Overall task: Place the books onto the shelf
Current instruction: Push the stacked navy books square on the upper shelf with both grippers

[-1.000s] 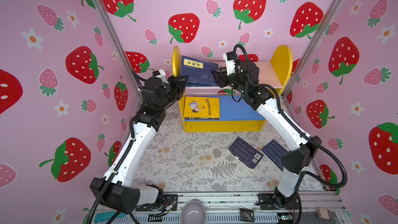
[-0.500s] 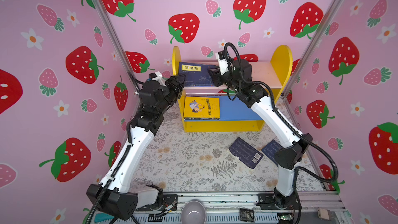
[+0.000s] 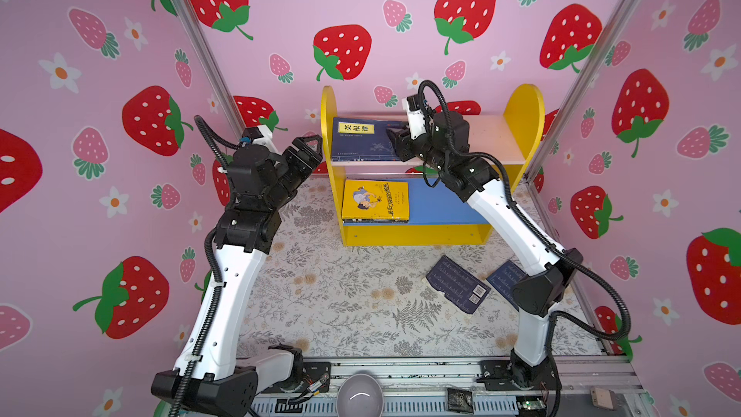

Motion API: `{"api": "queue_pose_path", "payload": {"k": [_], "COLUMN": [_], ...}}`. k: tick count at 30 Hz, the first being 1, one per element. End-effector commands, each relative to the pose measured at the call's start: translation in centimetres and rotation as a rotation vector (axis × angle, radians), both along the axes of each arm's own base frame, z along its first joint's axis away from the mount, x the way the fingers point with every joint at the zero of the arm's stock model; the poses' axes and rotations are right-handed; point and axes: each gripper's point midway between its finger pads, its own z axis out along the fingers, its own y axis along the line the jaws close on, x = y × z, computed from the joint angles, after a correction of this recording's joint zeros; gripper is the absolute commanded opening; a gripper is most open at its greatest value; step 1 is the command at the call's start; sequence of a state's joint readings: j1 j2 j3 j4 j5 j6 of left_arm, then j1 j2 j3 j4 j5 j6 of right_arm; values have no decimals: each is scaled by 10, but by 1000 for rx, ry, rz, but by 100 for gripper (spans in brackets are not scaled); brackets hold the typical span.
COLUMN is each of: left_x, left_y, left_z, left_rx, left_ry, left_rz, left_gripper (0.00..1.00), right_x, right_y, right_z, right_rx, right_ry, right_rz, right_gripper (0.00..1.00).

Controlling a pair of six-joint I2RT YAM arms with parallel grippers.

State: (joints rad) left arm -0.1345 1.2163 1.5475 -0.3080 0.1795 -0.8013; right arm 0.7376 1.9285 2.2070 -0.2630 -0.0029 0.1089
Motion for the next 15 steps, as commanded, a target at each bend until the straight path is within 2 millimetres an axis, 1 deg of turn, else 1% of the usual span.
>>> {"api": "queue_pose_path", "payload": {"k": [1,3,5,7,10,12,13,15], "left_x": [-20,-25,-27,-27,-27,-25,-23,-20], "left_y": [-15,-21,-23,-23,-30,-31,-32,-32], "left_z": [13,7,-2,-9,-13,-16,-18,-20], "left_rx": [246,321,390,437,477,497,510,530], "left_ry": [-120,-143,-150,-164,-194,-197,-200,-203], "left_rz": [-122,-170,-188,-198,-241,-252,-256,-253], "left_gripper": [80,79,79,78,77,75,75,74], "right_x": [-5,-8,-12,-20,-35,-48,-55,-65], "right_y": [10,9,5,-2,-16,-24,-27,-29], "right_z": [-51,-26,2,32,68,80,83,79], "right_rx": [-122,-78,-26,26,95,124,131,127], "right_ry": [100,52,-13,-80,-155,-184,-192,-180], "right_rz": [43,47,53,56,56,74,93,134], "right_gripper": [57,60,69,77,87,93,94,95]}}
